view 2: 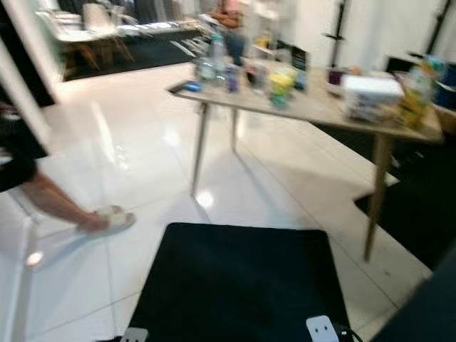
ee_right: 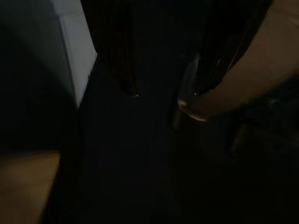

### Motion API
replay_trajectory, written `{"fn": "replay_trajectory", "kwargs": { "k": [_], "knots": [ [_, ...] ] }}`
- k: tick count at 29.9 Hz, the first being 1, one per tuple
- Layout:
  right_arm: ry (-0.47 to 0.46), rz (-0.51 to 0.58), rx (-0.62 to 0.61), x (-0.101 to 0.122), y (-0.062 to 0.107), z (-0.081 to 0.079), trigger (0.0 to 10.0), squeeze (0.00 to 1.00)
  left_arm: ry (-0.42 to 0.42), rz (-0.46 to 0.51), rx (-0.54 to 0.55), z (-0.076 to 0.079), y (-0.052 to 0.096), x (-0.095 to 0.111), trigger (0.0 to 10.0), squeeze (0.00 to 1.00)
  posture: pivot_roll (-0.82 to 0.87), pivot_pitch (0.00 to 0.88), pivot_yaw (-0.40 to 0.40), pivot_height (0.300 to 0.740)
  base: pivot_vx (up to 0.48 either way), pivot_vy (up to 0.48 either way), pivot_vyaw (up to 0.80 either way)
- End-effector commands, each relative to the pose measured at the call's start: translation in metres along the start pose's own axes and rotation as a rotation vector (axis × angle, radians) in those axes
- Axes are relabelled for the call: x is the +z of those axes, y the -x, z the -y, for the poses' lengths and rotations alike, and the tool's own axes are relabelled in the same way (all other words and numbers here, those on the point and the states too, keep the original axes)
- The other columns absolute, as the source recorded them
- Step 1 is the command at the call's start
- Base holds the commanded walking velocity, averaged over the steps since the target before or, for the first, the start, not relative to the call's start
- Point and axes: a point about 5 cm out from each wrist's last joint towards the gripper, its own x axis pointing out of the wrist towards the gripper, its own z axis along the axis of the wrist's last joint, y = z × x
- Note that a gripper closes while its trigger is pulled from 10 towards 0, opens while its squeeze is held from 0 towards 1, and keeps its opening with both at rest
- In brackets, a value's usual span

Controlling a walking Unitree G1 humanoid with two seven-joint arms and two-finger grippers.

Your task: Restocking fridge

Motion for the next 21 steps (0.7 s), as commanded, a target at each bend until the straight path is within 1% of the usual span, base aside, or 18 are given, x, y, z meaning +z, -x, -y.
{"fn": "replay_trajectory", "kwargs": {
  "k": [1,13,21],
  "knots": [
    [-0.005,-0.024,-0.002,-0.0079,0.0013,0.0007,10.0,0.00,-0.006,-0.028,-0.008,0.0031,0.0002,-0.0065,10.0,0.00,-0.01,0.054,0.002,0.740,0.000,0.000,0.74],
    [0.002,-0.033,0.002,-0.0111,0.0021,0.0015,10.0,0.00,-0.008,-0.024,-0.002,0.0020,0.0002,-0.0053,10.0,0.00,-0.01,0.051,0.006,0.740,0.000,0.000,0.72],
    [0.015,-0.033,-0.006,-0.0105,0.0022,0.0029,10.0,0.00,-0.008,-0.021,-0.009,0.0027,0.0003,-0.0060,10.0,0.00,-0.01,0.044,0.001,0.740,0.000,0.000,0.00]
  ]
}}
